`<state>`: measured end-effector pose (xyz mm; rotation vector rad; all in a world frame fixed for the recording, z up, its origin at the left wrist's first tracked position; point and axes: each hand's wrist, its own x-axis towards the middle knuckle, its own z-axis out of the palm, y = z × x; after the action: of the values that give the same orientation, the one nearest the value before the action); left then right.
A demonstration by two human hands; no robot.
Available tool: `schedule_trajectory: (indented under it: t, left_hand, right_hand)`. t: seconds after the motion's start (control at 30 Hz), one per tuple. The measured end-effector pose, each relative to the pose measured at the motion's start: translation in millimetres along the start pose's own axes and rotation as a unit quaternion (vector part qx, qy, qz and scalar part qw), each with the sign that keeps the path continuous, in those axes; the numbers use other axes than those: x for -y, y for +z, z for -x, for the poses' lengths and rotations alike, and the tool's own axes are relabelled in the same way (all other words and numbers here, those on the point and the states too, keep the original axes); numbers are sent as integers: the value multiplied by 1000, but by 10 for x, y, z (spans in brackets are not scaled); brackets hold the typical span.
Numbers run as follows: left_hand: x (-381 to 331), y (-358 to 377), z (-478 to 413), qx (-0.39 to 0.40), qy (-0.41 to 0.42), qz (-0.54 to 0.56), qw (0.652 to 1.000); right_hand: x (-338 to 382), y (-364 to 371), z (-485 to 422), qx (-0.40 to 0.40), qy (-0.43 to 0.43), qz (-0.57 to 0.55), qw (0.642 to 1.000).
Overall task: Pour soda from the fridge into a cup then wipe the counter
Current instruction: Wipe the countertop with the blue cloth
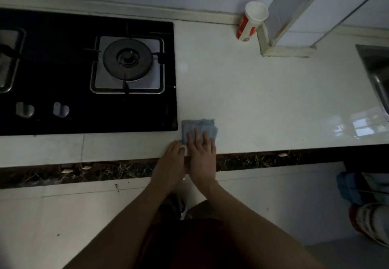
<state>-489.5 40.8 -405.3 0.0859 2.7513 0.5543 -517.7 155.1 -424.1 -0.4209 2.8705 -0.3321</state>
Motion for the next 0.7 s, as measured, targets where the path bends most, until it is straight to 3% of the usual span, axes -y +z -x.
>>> schedule_trajectory:
  t: [0.13,0.27,0.37,0.47,0.7]
  left_hand:
    - [-9,16,180,-40,-50,0,998]
    - [-203,-87,208,-93,-3,-26,995]
    - [-320,-75,159,-58,-40,-14,997]
    - [-411,24,123,-1,-77,-2,997]
    - [-1004,186,-113,62,12,-57,996]
  right_hand:
    - [-80,28,116,-8,-56,13,998]
    - [-428,22,267,5,-173,52,984]
    - [-747,-22,325,-2,-213,78,974]
    - [-1112,-130,406,-15,-186,69,980]
    - [-2208,-507,692,-15,-10,62,998]
